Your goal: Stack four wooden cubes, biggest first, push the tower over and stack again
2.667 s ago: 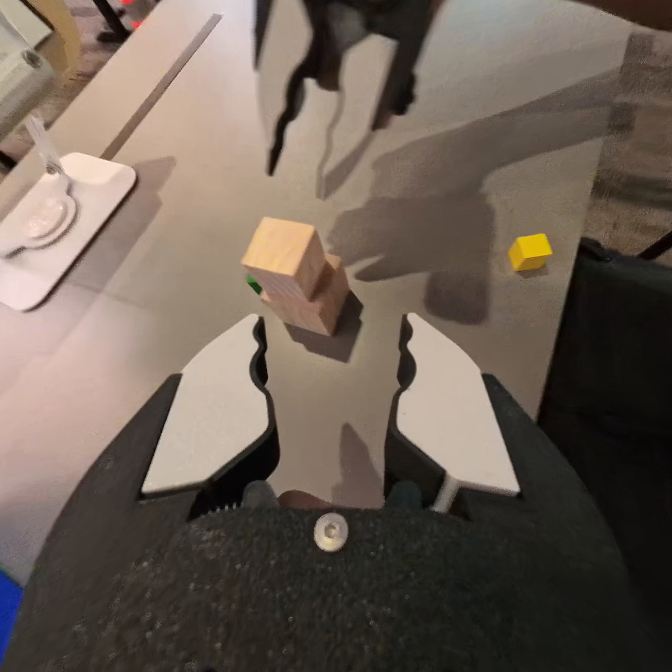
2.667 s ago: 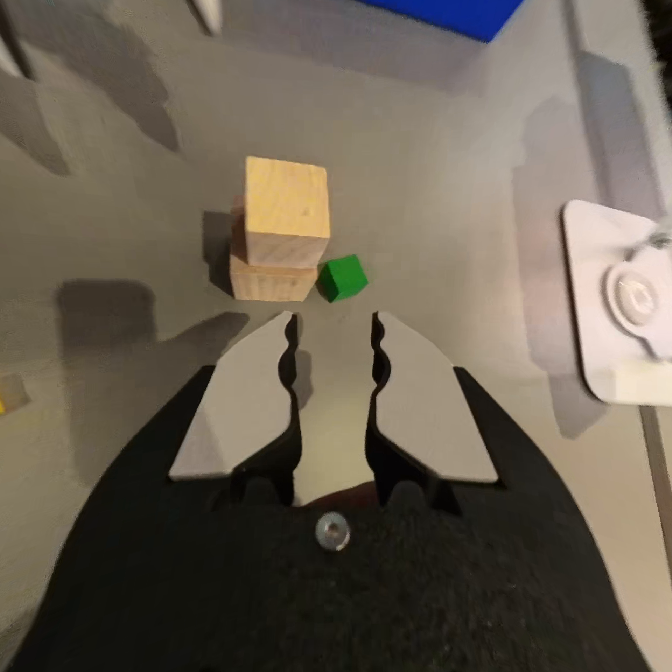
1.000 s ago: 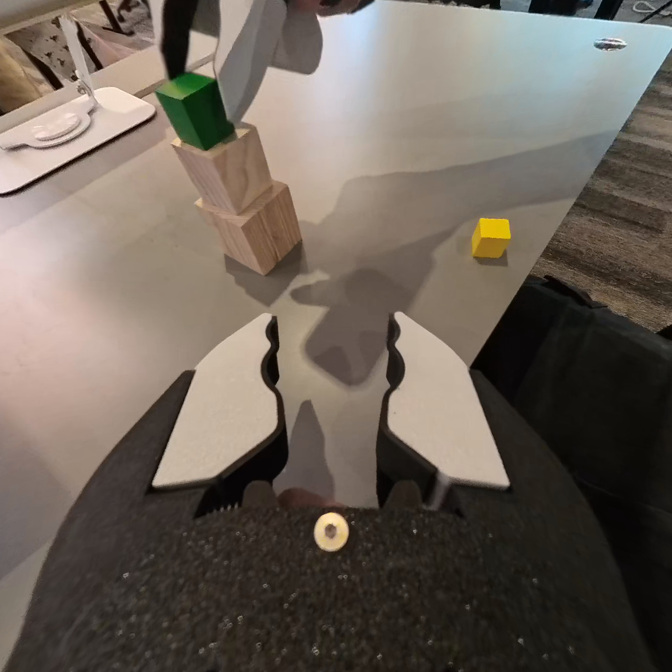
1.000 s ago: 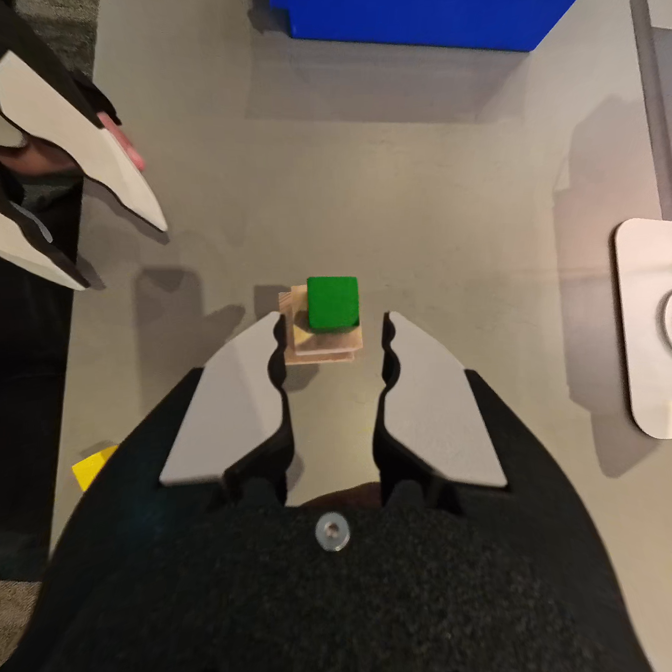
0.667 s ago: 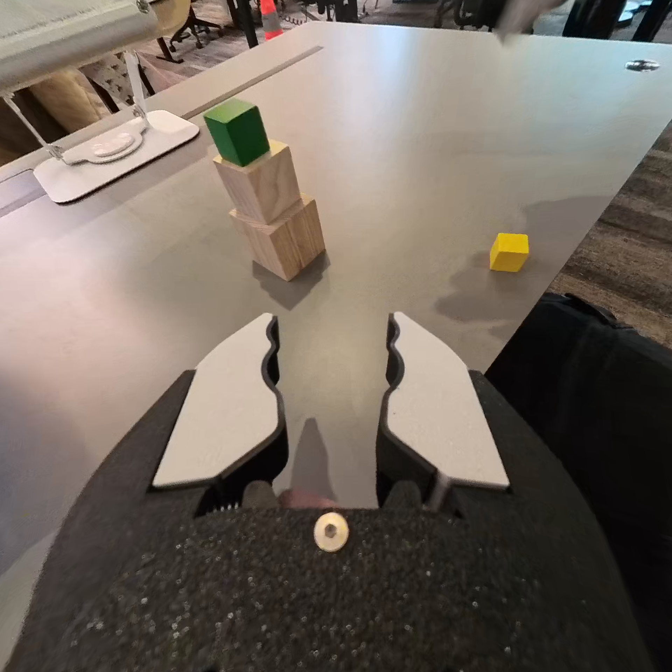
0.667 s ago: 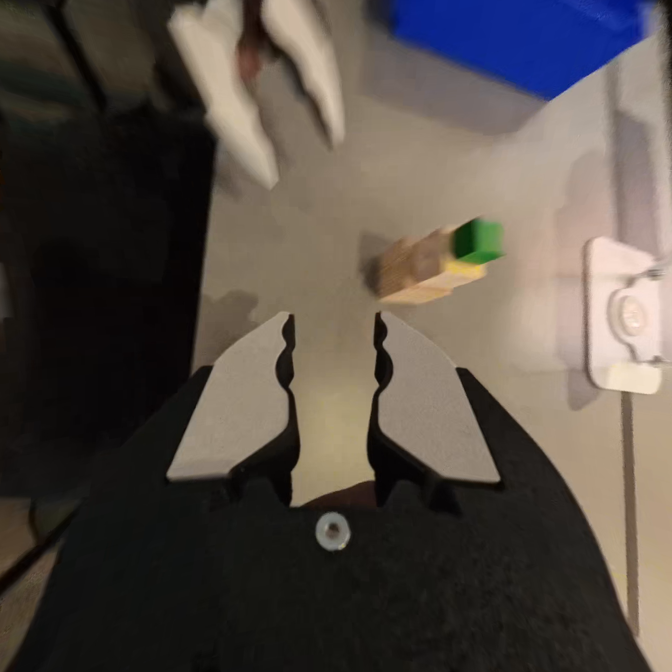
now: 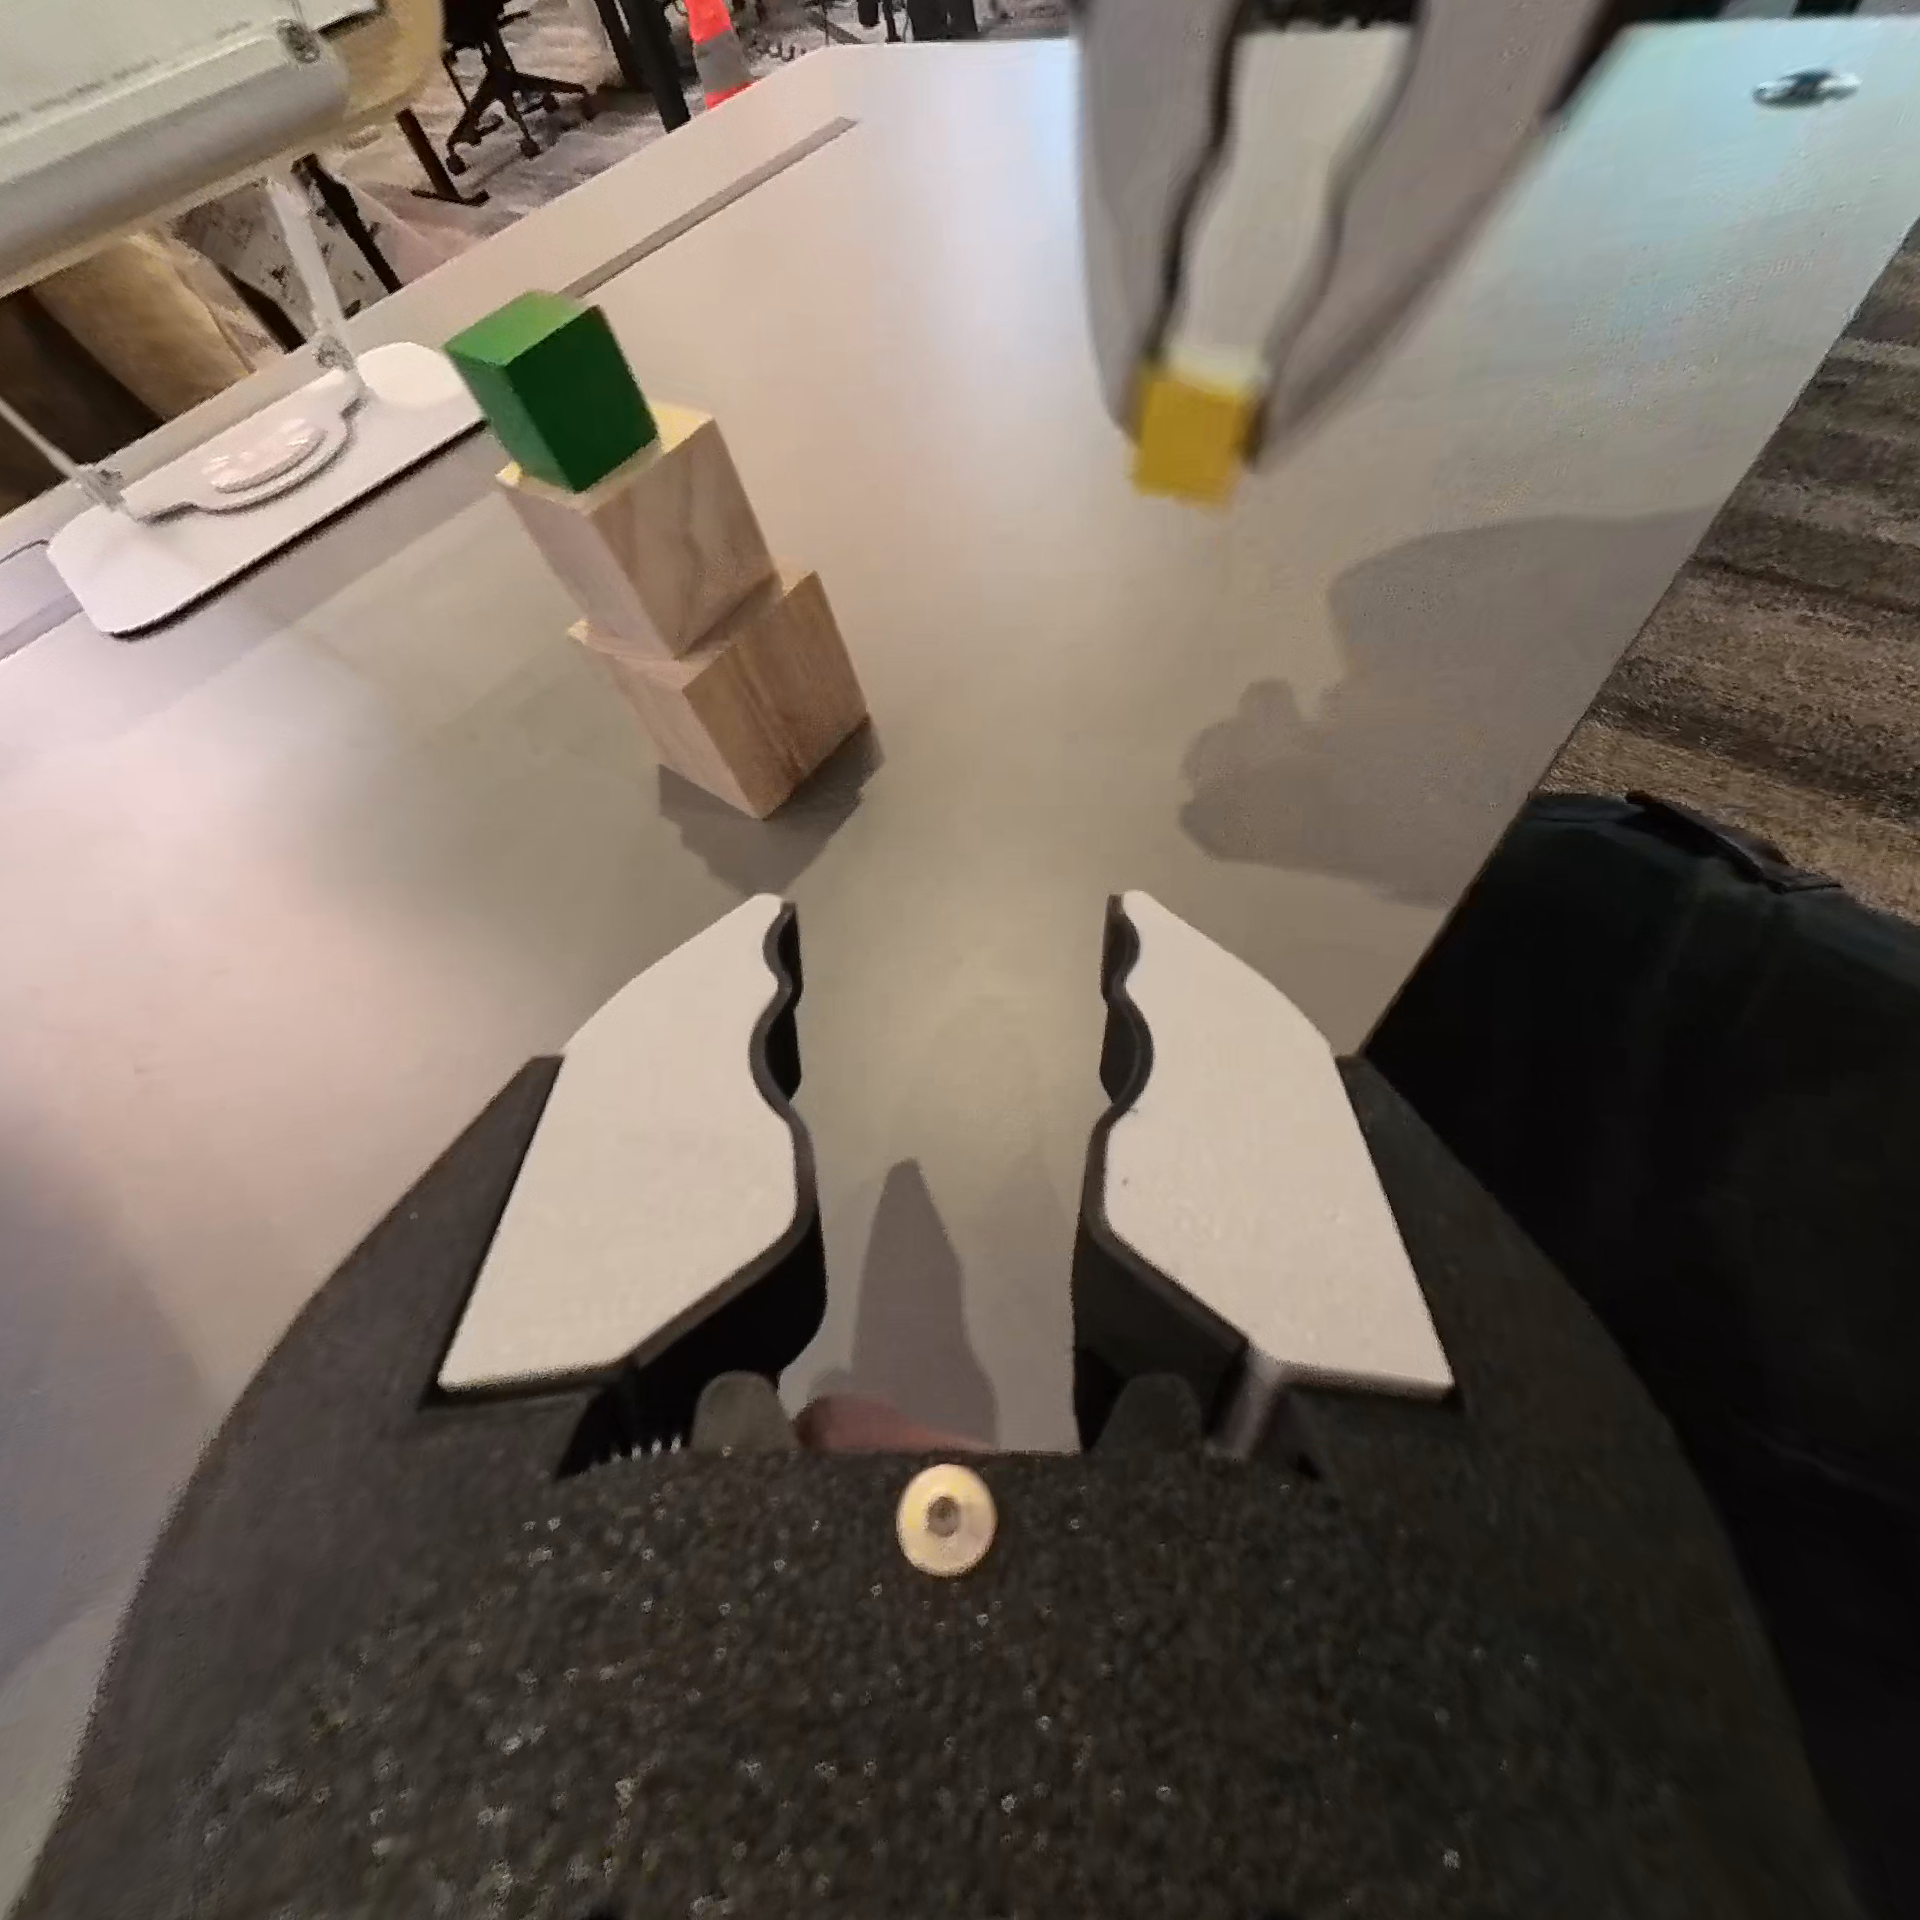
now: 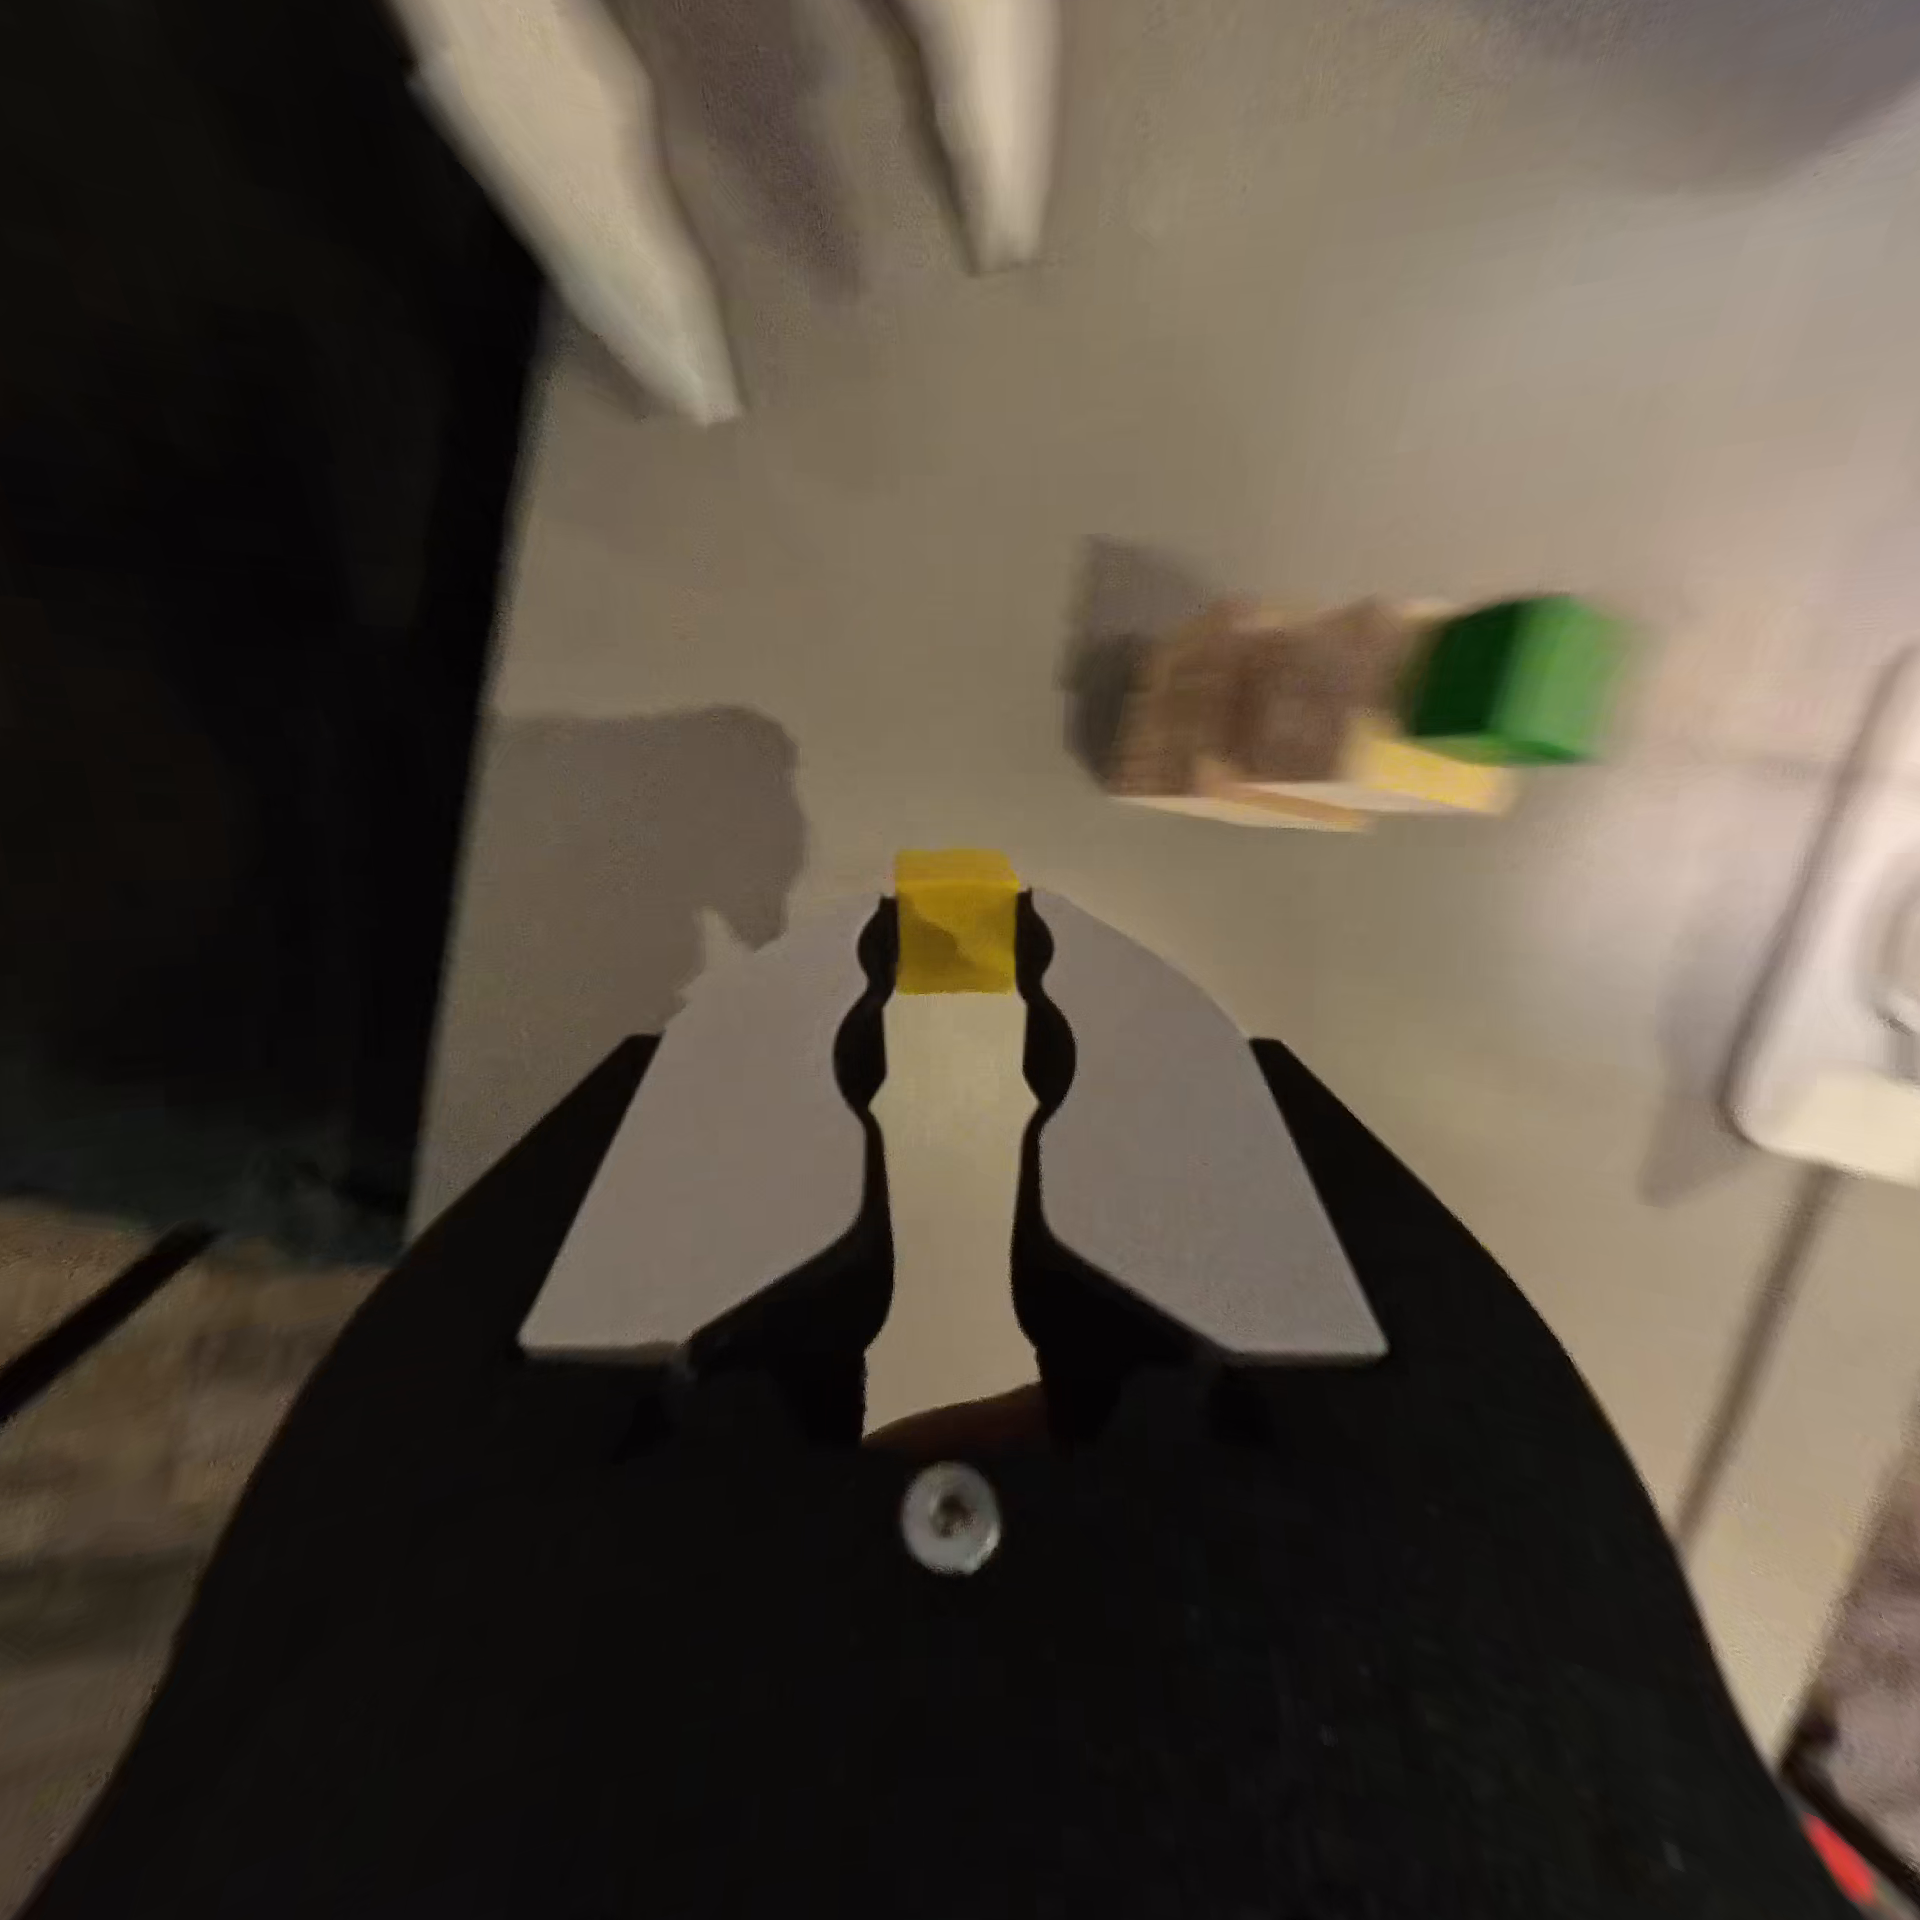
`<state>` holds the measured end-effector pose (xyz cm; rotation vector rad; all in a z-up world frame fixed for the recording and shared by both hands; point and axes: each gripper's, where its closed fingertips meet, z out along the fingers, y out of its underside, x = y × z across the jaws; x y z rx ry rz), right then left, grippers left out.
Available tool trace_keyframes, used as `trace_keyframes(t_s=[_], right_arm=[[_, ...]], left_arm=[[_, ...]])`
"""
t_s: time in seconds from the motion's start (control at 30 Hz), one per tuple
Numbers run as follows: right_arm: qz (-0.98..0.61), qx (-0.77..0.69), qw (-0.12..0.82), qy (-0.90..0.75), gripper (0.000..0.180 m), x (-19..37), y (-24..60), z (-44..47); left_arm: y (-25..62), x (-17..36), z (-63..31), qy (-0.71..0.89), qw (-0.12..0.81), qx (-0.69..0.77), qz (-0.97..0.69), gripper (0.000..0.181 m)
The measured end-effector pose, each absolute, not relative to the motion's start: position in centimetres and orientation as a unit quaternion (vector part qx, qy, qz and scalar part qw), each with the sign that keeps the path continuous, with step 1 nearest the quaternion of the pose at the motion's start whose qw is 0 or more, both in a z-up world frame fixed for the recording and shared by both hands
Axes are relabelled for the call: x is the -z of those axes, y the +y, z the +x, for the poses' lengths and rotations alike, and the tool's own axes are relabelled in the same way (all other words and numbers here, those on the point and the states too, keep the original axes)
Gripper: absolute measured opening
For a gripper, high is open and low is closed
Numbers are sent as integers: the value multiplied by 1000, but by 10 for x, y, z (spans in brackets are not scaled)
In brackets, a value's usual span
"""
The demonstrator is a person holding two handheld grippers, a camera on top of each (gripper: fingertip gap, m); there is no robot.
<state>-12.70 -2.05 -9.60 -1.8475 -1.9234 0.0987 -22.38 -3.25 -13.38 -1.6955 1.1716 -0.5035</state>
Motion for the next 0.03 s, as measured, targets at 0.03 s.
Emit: trace_keyframes(t_s=[0.03], right_arm=[[-687,-22,262,-677,22,78,-2,-128]], left_arm=[[-31,135,-225,477,488,208,-701,55]])
